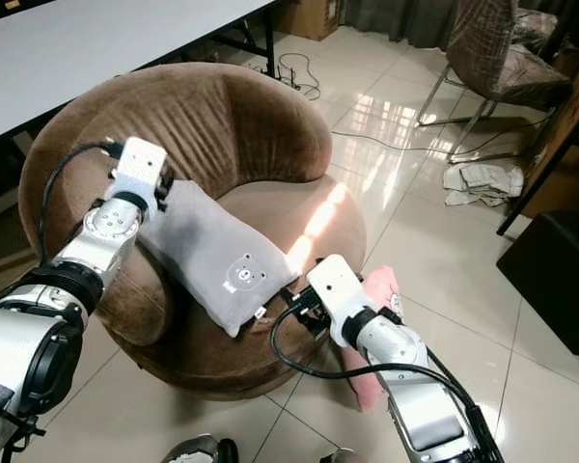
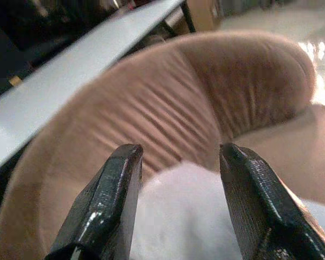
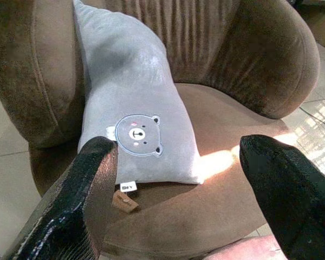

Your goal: Move the pillow to the sofa from floor

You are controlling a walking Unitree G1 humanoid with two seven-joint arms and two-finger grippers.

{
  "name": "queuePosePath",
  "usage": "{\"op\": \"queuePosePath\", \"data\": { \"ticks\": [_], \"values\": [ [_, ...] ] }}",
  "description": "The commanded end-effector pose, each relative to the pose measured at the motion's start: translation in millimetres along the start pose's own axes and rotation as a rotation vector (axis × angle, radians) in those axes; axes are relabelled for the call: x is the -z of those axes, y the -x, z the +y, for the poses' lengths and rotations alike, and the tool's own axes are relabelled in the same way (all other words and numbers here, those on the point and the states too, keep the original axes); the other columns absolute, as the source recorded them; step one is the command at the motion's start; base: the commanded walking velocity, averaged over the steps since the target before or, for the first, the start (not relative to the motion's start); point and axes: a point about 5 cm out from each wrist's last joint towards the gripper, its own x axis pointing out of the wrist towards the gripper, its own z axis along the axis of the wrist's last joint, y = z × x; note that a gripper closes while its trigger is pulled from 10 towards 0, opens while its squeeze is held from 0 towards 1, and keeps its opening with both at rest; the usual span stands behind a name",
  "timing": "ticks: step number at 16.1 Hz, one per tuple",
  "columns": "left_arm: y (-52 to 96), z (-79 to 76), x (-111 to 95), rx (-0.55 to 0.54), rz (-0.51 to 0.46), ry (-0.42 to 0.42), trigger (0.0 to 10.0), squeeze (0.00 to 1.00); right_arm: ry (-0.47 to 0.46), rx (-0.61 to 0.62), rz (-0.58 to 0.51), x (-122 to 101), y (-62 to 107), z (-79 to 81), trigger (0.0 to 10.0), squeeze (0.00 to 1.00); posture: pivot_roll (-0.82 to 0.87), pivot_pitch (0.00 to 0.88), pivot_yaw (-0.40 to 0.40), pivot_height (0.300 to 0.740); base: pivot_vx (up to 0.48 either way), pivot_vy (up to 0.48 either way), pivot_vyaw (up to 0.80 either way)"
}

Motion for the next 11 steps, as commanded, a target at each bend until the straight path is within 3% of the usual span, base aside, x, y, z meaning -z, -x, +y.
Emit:
{"op": "queuePosePath", "data": {
  "ticks": [1,2,4,6,7,8,9,11],
  "values": [
    [-4.6,12.1,-21.0,-0.054,-0.09,-0.027,10.0,0.0,0.001,0.032,-0.012,0.0,0.0,-2.8,10.0,0.0,-0.1,0.017,0.06,0.74,0.0,0.0,0.0],
    [-5.4,13.2,-27.6,-0.044,-0.124,0.003,10.0,0.0,-0.005,0.067,-0.021,-0.6,0.1,-4.7,10.0,0.0,-0.1,0.016,0.06,0.74,0.0,0.0,0.0],
    [-2.9,-8.9,-37.2,0.206,-0.204,0.176,10.0,0.0,-0.075,0.21,-0.047,-1.5,1.0,-12.3,10.0,0.0,-0.09,0.013,0.063,0.74,0.0,0.0,0.0],
    [5.7,-20.6,-26.7,0.291,-0.215,0.283,10.0,0.0,-0.131,0.293,-0.052,-0.1,1.7,-14.7,10.0,0.0,-0.1,0.017,0.081,0.74,0.0,0.0,0.0],
    [19.5,-27.9,-9.6,0.336,-0.191,0.387,10.0,0.0,-0.148,0.317,-0.068,-1.2,2.4,-12.6,10.0,0.0,-0.1,0.017,0.085,0.74,0.0,0.0,0.0],
    [31.4,-30.6,0.1,0.354,-0.193,0.398,10.0,0.0,-0.164,0.336,-0.078,-1.6,3.2,-11.4,10.0,0.0,-0.1,0.018,0.089,0.74,0.0,0.0,0.0],
    [54.5,-33.3,14.7,0.379,-0.193,0.391,10.0,0.0,-0.18,0.387,-0.081,-1.0,5.6,-11.6,10.0,0.0,-0.1,0.024,0.077,0.74,0.0,0.0,0.0],
    [75.0,-33.8,23.9,0.385,-0.186,0.374,10.0,0.0,-0.213,0.44,-0.079,1.9,8.3,-14.6,10.0,0.0,-0.08,0.019,0.049,0.74,0.0,0.0,0.0]
  ]
}}
